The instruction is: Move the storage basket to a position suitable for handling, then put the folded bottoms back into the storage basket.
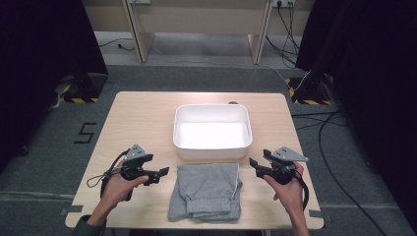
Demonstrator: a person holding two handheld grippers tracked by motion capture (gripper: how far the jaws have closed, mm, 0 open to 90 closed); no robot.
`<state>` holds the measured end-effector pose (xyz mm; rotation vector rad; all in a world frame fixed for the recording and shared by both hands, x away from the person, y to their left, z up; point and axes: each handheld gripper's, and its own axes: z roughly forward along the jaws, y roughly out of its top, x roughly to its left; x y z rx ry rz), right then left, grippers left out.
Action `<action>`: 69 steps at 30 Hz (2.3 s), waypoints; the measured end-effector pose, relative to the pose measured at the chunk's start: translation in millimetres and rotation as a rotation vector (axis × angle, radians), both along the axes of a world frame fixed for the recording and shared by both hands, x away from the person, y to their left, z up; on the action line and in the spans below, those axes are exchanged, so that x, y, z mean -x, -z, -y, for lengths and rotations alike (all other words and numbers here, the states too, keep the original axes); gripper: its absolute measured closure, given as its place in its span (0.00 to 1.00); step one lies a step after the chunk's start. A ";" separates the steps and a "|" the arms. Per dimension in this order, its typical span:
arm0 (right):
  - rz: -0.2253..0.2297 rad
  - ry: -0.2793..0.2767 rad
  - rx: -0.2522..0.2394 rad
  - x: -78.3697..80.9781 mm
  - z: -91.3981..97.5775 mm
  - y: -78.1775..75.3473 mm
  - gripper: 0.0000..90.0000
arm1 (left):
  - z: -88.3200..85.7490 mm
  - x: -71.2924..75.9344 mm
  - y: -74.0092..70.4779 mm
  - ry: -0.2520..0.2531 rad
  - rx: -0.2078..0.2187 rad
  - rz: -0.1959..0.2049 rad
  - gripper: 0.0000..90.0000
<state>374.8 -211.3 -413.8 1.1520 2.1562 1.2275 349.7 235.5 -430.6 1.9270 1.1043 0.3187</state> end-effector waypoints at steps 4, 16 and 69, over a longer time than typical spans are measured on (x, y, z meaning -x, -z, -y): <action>0.000 -0.008 -0.002 1.9 -2.7 1.4 0.38 | 1.9 5.8 1.9 0.008 -0.006 0.000 0.17; -0.029 -0.050 -0.010 10.5 -6.1 10.6 0.31 | 3.0 31.2 22.0 0.015 -0.001 -0.029 0.17; -0.207 -0.227 0.029 -17.6 -53.3 68.0 0.29 | 68.1 89.7 66.2 0.180 -0.069 0.042 0.42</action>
